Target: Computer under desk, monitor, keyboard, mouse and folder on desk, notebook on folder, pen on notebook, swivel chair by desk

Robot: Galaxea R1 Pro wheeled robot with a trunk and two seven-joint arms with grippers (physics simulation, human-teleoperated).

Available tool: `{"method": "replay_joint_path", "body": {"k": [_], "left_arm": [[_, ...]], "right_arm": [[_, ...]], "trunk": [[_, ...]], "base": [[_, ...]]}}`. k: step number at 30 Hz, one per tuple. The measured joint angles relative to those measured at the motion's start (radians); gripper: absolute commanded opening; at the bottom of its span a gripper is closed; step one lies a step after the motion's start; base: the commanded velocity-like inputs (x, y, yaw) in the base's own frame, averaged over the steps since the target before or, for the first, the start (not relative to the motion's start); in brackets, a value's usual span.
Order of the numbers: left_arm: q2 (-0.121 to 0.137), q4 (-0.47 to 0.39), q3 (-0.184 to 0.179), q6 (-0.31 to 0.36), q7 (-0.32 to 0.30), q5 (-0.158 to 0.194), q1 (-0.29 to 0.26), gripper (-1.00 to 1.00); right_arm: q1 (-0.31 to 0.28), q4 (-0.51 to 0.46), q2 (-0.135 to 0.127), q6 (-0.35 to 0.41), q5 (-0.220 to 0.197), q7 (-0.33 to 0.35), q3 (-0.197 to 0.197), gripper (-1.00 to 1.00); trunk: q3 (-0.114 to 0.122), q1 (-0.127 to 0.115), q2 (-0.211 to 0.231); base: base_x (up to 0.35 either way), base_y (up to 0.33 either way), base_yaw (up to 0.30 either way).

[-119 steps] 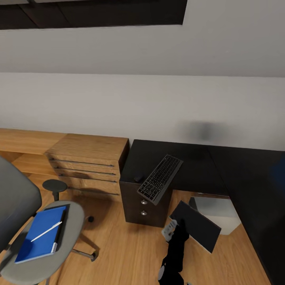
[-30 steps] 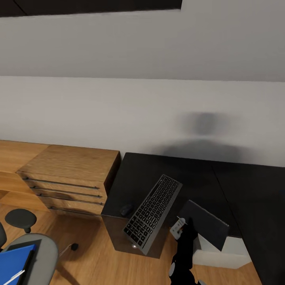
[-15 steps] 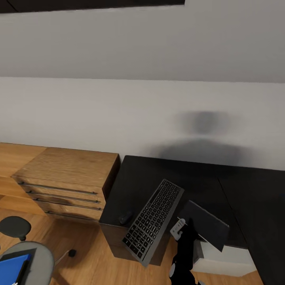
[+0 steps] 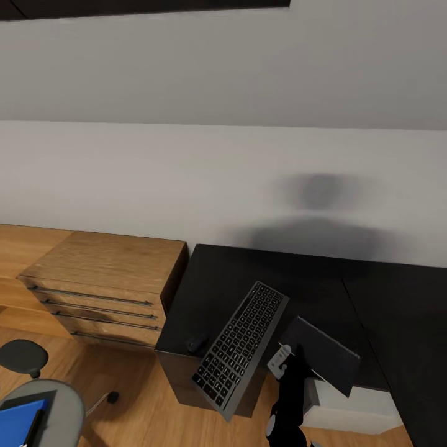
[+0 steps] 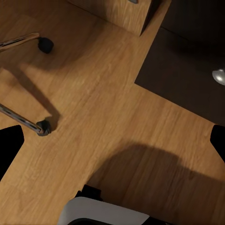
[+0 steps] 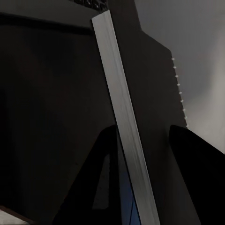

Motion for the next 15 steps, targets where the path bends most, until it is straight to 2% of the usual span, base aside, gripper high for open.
{"method": "replay_joint_path", "body": {"k": [15], "left_arm": [[0.0,0.0,0.0,0.0,0.006,0.0,0.0,1.0]], "right_arm": [[0.0,0.02,0.001,0.0,0.0,0.0,-0.003,-1.0]], "trunk": [[-0.044,0.054,-0.098]], "base": [[0.0,0.0,0.0]]}}
